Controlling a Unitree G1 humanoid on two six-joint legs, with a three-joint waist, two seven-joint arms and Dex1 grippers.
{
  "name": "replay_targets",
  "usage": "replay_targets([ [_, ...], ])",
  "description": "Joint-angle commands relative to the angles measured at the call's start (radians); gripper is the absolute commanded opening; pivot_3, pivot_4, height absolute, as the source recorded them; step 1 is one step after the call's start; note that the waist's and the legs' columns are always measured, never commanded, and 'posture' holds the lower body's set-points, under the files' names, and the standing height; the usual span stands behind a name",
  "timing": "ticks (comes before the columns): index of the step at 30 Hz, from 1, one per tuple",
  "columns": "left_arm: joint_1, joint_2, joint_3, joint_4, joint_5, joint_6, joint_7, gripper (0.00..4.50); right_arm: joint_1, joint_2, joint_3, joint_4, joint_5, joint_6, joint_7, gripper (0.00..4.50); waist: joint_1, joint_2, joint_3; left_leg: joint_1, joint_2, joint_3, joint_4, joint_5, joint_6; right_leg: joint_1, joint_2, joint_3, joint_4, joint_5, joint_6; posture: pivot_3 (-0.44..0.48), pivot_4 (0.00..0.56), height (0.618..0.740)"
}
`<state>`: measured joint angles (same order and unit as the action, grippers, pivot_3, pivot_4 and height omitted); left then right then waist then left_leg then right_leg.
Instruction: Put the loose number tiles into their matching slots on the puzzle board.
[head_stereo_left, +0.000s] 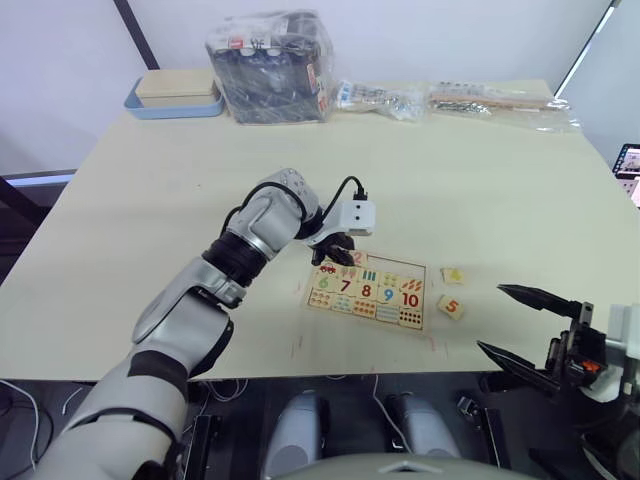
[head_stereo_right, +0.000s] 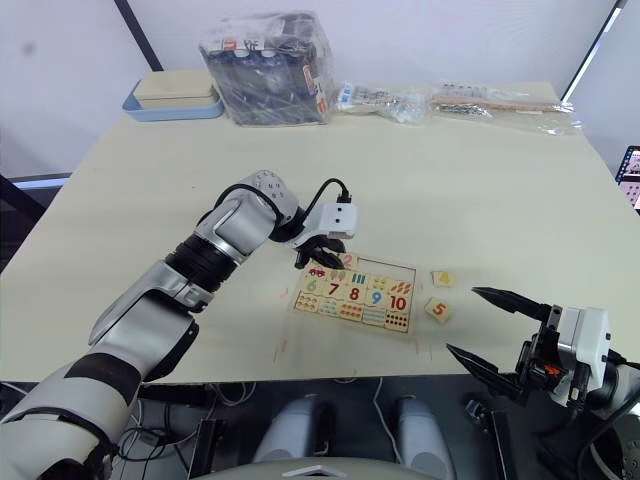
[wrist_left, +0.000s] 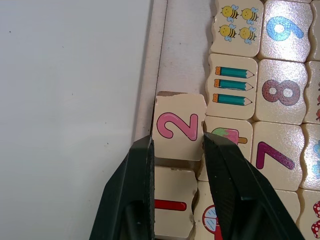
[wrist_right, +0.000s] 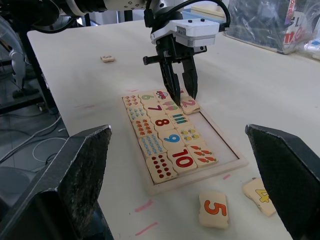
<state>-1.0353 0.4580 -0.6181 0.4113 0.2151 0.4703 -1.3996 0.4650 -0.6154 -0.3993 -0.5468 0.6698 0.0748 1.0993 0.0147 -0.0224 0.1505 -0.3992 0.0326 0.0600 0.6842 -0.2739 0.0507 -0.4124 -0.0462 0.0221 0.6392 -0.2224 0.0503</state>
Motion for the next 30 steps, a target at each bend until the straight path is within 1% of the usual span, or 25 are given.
replay_targets([
  [1,-0.013,0.005,0.002,0.005,0.018,-0.006,-0.003,0.96,-0.001,0.002,-0.001,-0.028,0.003,-0.020,-0.005,4.50,0.000,0.000,0.000,0.000,0.000,0.000,0.000,0.000,0.000,0.000,0.000,0.000,0.000,0.000,0.000,0.000,0.150,0.740],
  [18,-0.041,0.020,-0.003,-0.022,0.038,0.018,-0.054,0.96,0.000,0.004,0.010,-0.029,0.001,-0.026,-0.017,4.50,0.000,0.000,0.000,0.000,0.000,0.000,0.000,0.000,0.000,0.000,0.000,0.000,0.000,0.000,0.000,0.000,0.150,0.740],
  [30,-0.057,0.015,-0.007,-0.004,0.062,0.014,-0.064,0.96,0.001,0.005,0.018,-0.026,-0.001,-0.036,-0.023,4.50,0.000,0.000,0.000,0.000,0.000,0.000,0.000,0.000,0.000,0.000,0.000,0.000,0.000,0.000,0.000,0.000,0.150,0.740],
])
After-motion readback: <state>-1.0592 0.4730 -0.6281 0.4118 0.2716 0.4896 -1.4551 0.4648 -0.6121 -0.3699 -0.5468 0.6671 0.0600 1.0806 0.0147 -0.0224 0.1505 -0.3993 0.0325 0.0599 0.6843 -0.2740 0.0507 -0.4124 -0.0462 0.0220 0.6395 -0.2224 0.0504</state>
